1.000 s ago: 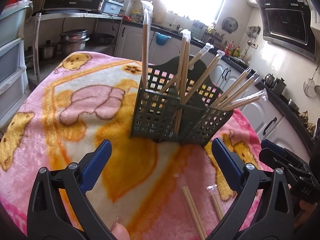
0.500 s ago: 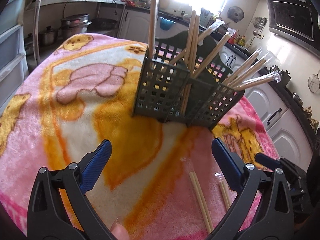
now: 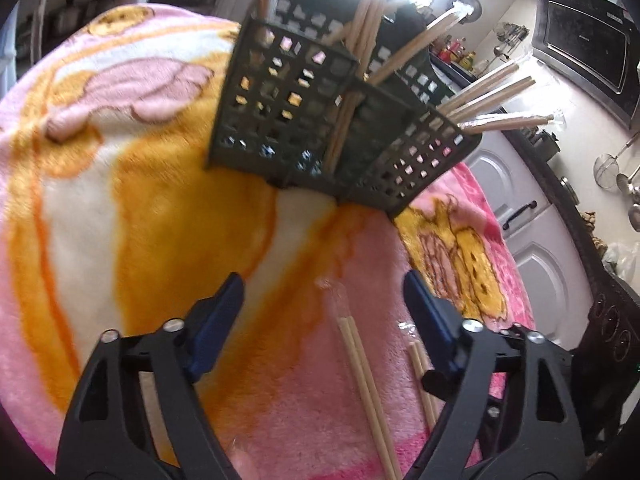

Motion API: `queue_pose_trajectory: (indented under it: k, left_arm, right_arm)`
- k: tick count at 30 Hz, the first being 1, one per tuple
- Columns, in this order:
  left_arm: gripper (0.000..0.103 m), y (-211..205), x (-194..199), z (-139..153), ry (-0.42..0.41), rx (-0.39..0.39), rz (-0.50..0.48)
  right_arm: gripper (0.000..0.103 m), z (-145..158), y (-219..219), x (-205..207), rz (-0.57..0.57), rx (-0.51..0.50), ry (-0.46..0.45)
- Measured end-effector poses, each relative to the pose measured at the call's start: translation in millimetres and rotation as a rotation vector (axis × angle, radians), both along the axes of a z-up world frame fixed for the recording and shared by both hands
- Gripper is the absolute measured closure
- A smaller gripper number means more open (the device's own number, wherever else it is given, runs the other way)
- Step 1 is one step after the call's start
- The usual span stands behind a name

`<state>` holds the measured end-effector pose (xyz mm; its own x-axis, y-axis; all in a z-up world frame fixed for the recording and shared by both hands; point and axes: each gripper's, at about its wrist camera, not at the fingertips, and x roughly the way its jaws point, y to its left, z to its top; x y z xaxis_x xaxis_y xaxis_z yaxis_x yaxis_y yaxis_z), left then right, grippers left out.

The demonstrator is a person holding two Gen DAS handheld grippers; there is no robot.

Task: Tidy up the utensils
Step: 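Withdraw both open tools and lower them toward the loose chopsticks, then close the left tool on a wrapped chopstick while the right tool grasps another chopstick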

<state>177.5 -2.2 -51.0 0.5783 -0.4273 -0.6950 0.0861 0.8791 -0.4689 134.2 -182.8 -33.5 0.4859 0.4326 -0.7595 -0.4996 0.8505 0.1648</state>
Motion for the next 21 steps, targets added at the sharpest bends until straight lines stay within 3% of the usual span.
queue_pose_trajectory:
  k: [3,12,21]
  left_arm:
    - [0.044,-4.4,2.0,-5.7,0.024,-0.037,-0.021]
    - [0.059,-16.4,9.7,-11.2,0.043,-0.016,-0.046]
    - [0.081,-28.1,14.9,-14.3,0.031,0.095,-0.061]
  right_arm:
    - [0.051,-6.1,3.1,3.8,0.002,-0.009,0.017]
    - [0.067,-21.8,2.9,14.9,-0.034,-0.014,0.062]
    - [0.086,-23.1,-6.5,18.5,-0.055,-0.008,0.057]
